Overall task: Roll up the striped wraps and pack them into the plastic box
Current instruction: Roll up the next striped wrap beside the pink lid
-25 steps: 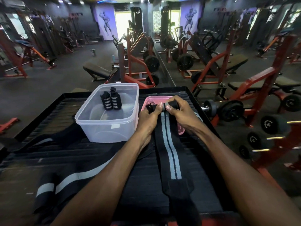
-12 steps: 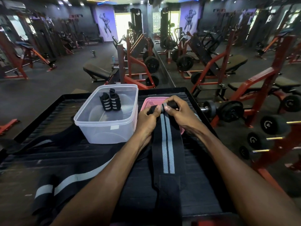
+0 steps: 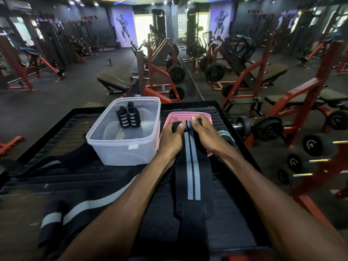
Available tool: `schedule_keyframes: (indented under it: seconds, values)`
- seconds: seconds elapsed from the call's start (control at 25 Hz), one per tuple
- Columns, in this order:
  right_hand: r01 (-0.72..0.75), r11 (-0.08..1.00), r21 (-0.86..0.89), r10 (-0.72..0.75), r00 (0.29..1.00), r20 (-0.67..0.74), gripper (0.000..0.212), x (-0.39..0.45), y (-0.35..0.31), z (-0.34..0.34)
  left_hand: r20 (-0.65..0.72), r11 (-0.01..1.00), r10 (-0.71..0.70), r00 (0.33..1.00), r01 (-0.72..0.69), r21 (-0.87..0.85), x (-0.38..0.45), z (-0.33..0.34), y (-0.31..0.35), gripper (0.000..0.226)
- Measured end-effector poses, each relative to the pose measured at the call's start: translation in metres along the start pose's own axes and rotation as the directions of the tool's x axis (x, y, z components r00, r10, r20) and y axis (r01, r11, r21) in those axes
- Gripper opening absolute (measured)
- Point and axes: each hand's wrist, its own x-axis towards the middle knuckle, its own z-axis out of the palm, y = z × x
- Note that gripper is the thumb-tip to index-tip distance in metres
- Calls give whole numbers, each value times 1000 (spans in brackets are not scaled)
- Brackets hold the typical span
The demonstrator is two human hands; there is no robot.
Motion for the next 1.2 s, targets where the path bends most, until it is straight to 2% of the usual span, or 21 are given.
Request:
schedule_keyframes:
  seconds: [0.12,0.24,0.32,0.48,0.52,0.64,0.76,0.84,0.92,0.96,1.0,1.08,1.2]
  values:
    - [79,996,-50,-82,994,-68,17,1,2,-1,-27,996,54,998,-52,77,4,-3,2,24]
    - [151,987,-46,-155,983,-93,7,4,2,-6,5,999,20,1000,-20,36,5,-5,6,9]
    - [173,984,-32,-175,982,-71,7,5,2,-8,-9,999,15,1000,-14,52,6,-6,7,13]
    - [0,988,153,4,1000,-23,8,6,1,-6,-64,997,66,996,-63,45,6,-9,4,20]
    - [-20,988,151,26,999,-38,13,6,1,-6,-61,998,61,996,-59,37,5,-9,5,21]
    - [36,999,16,-34,995,-92,13,7,4,-9,-9,998,-28,1000,27,-55,0,-5,9,6]
    - [81,997,22,-79,995,-59,6,5,1,-11,43,983,-130,991,134,-123,0,-8,10,25]
    - [32,994,105,-28,999,-34,11,7,2,-10,11,993,-103,995,103,-57,4,-10,7,18]
    - [-67,985,160,68,998,-1,4,7,2,-9,-14,997,-74,997,73,-39,4,-10,4,7]
    - [-75,990,118,76,997,-3,15,8,4,-9,-24,997,-68,997,67,-28,4,-8,4,8]
    - [-67,996,50,67,998,-1,23,9,6,-10,-21,998,-68,997,67,-19,3,-7,4,9]
    - [-10,999,-39,10,1000,-17,18,8,7,-11,17,993,-99,995,100,-56,0,-3,6,9]
    - [10,1000,6,-10,999,-48,8,8,1,-11,85,973,-167,982,178,-145,-1,-2,9,21]
